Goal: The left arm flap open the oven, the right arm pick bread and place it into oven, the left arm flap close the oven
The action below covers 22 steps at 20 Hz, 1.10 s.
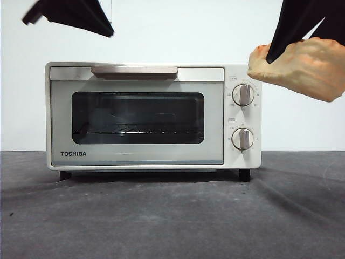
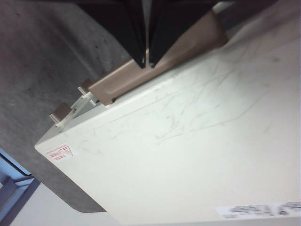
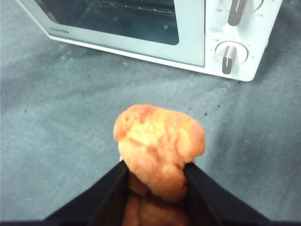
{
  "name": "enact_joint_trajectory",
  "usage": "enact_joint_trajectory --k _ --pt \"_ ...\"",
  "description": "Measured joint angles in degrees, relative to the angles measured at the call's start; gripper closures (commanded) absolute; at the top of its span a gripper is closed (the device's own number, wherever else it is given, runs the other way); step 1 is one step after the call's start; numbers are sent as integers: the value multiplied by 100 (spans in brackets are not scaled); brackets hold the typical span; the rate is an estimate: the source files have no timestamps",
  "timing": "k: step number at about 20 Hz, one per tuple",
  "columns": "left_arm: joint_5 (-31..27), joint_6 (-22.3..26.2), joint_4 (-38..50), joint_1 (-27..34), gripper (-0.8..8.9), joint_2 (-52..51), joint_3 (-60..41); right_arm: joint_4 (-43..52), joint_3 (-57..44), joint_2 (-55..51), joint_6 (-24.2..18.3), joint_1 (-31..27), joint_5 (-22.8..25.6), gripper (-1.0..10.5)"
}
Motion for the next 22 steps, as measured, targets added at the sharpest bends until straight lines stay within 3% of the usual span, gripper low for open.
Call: enact_joint_trajectory --k 10,22 --pt "-643 417 566 -400 798 708 24 -33 0 0 -94 0 0 797" --pt "-688 601 424 -529 798 973 131 -33 0 0 -107 0 0 797"
